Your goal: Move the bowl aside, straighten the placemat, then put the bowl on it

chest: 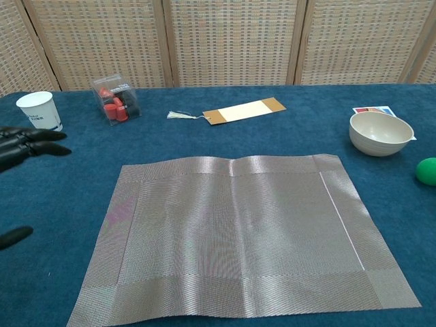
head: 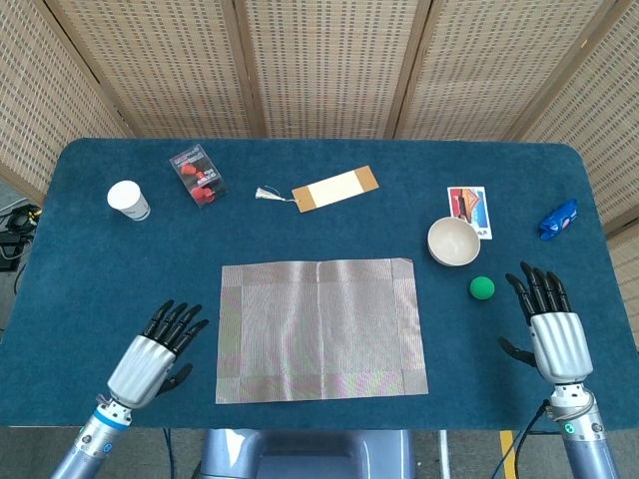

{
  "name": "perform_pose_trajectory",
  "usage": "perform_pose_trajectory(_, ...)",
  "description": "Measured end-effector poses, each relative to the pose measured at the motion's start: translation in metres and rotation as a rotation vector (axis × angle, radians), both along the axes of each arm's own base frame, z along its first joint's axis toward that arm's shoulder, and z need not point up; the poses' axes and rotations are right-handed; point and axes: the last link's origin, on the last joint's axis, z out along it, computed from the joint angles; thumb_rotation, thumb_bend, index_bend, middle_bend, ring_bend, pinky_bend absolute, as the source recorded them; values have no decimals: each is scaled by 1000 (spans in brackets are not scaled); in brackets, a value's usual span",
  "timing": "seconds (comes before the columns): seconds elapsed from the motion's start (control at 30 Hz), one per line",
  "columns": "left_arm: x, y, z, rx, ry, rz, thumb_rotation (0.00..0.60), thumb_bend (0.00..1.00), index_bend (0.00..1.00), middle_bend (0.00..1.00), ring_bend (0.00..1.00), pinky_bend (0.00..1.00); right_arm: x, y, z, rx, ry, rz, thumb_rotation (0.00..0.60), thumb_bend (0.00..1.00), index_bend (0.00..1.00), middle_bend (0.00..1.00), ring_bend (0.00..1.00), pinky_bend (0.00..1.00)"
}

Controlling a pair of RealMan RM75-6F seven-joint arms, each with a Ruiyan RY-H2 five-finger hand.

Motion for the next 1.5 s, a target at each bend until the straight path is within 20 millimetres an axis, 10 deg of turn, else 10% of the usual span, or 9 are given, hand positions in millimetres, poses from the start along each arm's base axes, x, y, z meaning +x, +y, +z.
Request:
perform_pose_trajectory(0.33, -12, 21, 33, 159, -37, 90, 600, 306, 92, 0, 0, 0, 7, -24, -12, 20, 39, 4, 600, 163, 191, 0, 0, 0)
perform_pose_trajectory(0.93, -28, 47, 47, 227, -49, 166, 600, 306, 102, 0, 0, 0, 6, -145, -42, 23, 163, -156, 600, 238, 372, 0, 0, 0)
perform_pose_trajectory(1.5, -35, 56, 51, 241, -76, 199, 600, 307, 108, 0, 0, 0, -9, -177, -78, 82, 135, -236, 600, 329, 430, 1, 0, 0)
